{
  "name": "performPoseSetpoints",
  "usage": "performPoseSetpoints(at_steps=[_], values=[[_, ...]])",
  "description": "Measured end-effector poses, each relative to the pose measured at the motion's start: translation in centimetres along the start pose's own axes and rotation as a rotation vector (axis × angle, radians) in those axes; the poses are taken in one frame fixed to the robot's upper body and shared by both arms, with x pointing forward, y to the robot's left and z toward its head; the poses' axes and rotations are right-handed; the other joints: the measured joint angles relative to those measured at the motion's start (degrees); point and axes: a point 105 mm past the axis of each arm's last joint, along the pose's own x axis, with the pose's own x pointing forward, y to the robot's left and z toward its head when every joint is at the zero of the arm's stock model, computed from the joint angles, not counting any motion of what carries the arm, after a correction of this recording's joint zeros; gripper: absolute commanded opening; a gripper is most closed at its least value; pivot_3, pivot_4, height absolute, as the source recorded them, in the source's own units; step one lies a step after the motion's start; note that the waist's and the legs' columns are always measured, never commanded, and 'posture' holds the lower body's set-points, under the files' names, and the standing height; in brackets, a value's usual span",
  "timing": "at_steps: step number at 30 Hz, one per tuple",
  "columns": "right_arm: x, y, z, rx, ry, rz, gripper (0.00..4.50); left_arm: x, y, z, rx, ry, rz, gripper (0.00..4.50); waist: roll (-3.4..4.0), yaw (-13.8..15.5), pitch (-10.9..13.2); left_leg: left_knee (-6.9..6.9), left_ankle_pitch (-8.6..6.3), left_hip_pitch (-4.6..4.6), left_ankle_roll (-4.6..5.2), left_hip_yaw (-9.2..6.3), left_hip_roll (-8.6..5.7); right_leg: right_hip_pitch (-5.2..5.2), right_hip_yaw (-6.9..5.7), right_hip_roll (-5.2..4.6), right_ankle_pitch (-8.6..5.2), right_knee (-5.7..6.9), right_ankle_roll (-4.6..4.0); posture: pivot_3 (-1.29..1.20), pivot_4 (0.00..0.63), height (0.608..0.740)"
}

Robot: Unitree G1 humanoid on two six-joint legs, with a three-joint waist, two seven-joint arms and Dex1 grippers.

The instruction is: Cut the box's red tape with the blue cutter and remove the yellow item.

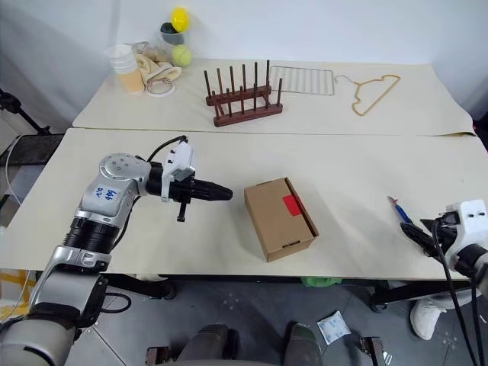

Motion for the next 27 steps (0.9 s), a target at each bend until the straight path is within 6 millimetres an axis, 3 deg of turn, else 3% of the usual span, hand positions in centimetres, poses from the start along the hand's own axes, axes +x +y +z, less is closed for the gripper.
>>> performPoseSetpoints(at_steps=[2,5,8,11,14,17,21,27], values=[[-0.6,0.6,1.4,-0.031,-0.055,0.068,3.68,0.1,-0.1,0.1,-0.001,-0.003,0.006,0.00,0.00,0.0,0.0,-0.01,0.00,0.01,0.00,0.01,0.00,0.00,0.01,0.00,0.00,0.00,0.00,0.00,0.150,0.740],[-1.3,3.3,4.7,-0.081,-0.139,0.240,3.68,0.5,-0.7,0.3,-0.007,-0.017,0.007,0.00,0.00,-0.1,0.0,-0.01,0.00,0.04,0.00,-0.01,0.04,0.02,0.01,0.01,0.00,0.04,0.00,0.00,0.150,0.740],[-1.2,5.5,6.3,-0.124,-0.153,0.332,3.05,1.0,-1.0,0.5,-0.012,-0.038,0.009,0.00,-0.06,-0.2,0.0,0.02,0.01,0.06,-0.01,-0.04,0.05,0.06,0.01,0.02,0.00,0.04,0.00,0.00,0.150,0.740],[0.9,8.5,5.7,-0.225,-0.089,0.393,1.99,2.1,-1.2,0.9,-0.027,-0.070,0.013,0.00,-0.06,-0.3,0.0,0.06,0.01,0.07,-0.02,-0.06,0.03,0.05,0.04,0.02,0.00,0.06,0.00,0.00,0.150,0.740],[3.9,11.6,3.0,-0.401,0.022,0.404,0.94,4.3,-1.5,1.5,-0.054,-0.089,-0.004,0.00,-0.06,0.1,0.0,0.11,0.01,0.01,-0.03,-0.09,-0.03,0.02,0.04,0.00,0.00,0.10,0.00,0.00,0.150,0.740],[5.4,13.0,1.1,-0.462,0.074,0.396,0.04,5.5,-1.4,1.6,-0.060,-0.061,0.009,0.00,-0.06,0.4,0.0,0.10,0.01,-0.03,-0.03,-0.08,-0.04,-0.02,0.04,0.00,0.00,0.08,0.00,0.00,0.150,0.740],[5.9,14.3,1.5,-0.505,0.078,0.417,0.04,6.3,-1.0,0.7,-0.071,-0.002,0.037,0.00,-0.06,0.2,0.0,0.10,0.02,0.00,-0.05,-0.07,0.00,-0.01,0.03,0.03,0.00,0.10,0.00,0.00,0.150,0.740],[4.9,18.7,1.6,-0.443,0.112,0.576,0.04,6.7,-0.6,0.9,-0.049,0.034,0.060,0.00,-0.05,0.6,0.0,0.16,0.03,0.01,-0.07,-0.13,0.00,0.06,0.02,0.04,0.00,0.09,0.00,0.00,0.150,0.740]])
